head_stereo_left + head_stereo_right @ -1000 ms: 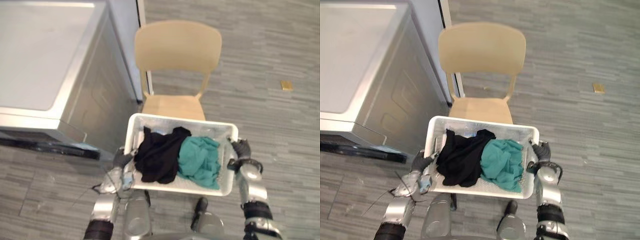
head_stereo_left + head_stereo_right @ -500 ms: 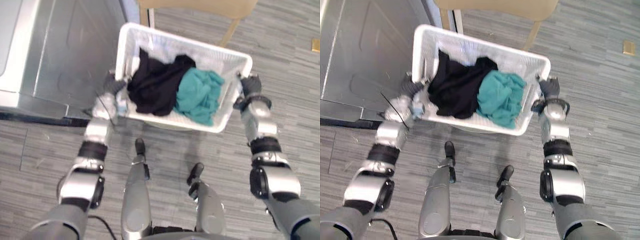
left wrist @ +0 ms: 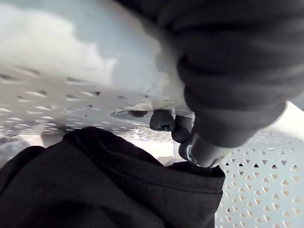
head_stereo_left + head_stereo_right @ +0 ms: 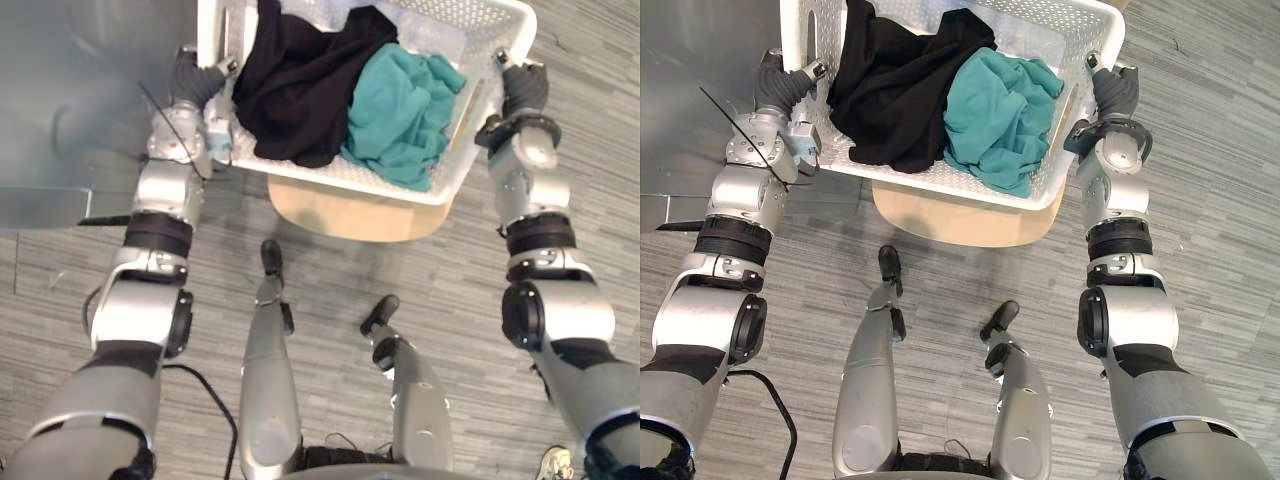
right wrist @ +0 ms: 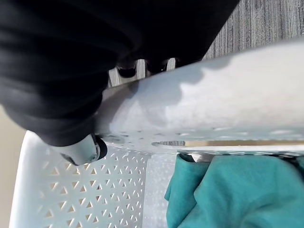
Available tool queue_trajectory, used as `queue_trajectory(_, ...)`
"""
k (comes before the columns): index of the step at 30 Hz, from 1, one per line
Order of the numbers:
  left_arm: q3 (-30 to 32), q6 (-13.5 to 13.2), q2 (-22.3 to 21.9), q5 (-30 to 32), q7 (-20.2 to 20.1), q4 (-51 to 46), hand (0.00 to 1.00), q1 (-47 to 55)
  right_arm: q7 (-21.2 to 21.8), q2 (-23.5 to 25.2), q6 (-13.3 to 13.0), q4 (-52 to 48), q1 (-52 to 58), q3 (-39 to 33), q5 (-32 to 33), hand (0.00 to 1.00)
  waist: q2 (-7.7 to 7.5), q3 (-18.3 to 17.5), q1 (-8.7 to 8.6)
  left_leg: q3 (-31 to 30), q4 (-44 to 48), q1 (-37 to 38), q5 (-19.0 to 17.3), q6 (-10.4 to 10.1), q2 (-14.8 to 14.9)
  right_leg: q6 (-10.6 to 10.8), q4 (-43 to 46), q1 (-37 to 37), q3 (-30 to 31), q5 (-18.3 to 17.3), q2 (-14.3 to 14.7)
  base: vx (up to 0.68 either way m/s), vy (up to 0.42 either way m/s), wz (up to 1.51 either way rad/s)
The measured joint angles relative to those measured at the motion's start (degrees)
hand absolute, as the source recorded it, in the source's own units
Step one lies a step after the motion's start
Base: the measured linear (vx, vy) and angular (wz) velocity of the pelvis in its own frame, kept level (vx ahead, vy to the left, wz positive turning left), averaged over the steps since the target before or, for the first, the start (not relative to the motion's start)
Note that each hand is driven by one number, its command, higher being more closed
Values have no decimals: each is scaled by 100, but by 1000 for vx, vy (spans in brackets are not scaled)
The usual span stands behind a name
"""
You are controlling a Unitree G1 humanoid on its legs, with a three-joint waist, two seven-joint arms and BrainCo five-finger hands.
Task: Pick up the laundry basket with both hands and put the clothes into the washing machine.
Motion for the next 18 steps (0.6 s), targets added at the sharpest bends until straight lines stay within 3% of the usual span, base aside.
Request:
queue_trajectory(4,0,-1,-8,15,-143,325,100,-248,1,-103,-20,437,-330,145,68,100,-1,1,-24,187,-77,-11,50,-75,10,-2,53,-81,-47,-2,-51,0,-27,-1)
queue_trajectory(5,-5,13,-23,50,-237,577,100,-460,4,-196,-21,629,-457,267,99,0,-2,1,-24,193,-77,-43,59,-87,7,-3,52,-93,-145,-2,-71,0,0,0)
queue_trajectory(6,-10,21,-37,56,-274,673,0,-532,14,-215,-16,709,-497,278,132,0,-3,1,-23,192,-77,-49,60,-87,7,-5,52,-92,-173,-3,-72,-29,-38,3)
queue_trajectory(9,-13,46,-50,50,-379,1018,0,-862,129,-345,10,1038,-718,465,303,0,-5,2,-40,137,20,-172,78,-65,18,-25,22,-107,-296,-15,-65,-17,-36,4)
queue_trajectory(14,-121,180,-45,43,-480,1518,0,-1520,516,-525,511,1774,-842,1183,313,0,-89,68,-67,15,280,-506,76,-61,40,-26,18,-265,-346,-16,-58,-3,-7,-1)
queue_trajectory(18,-252,265,-39,-2,-592,1639,0,-1602,649,-635,639,1959,-919,1416,249,0,-106,85,-53,-38,335,-555,75,-60,40,-134,65,-263,-471,-67,-79,3,-15,2)
